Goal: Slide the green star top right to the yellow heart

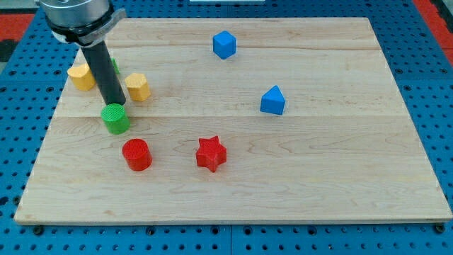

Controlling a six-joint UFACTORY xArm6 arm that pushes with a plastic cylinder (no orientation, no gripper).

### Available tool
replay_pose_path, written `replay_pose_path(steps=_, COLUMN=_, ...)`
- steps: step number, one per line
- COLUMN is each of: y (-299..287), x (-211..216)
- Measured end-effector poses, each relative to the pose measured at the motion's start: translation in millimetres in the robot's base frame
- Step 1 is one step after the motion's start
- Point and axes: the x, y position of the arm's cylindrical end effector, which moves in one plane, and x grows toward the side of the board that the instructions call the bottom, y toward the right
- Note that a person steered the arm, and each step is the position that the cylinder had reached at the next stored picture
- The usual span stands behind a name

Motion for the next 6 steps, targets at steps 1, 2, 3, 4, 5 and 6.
replay_pose_path(steps=1, y=-8.0, x=-22.4)
replay_pose_path(steps=2, y=-24.2, x=-44.0)
replay_pose_path(steps=3, y=-30.4, x=-60.4)
replay_pose_path(steps=4, y=-31.2, x=-88.7)
replay_pose_path(steps=5, y=28.8, x=-102.8)
replay_pose_path(steps=6, y=88.8, x=-134.4)
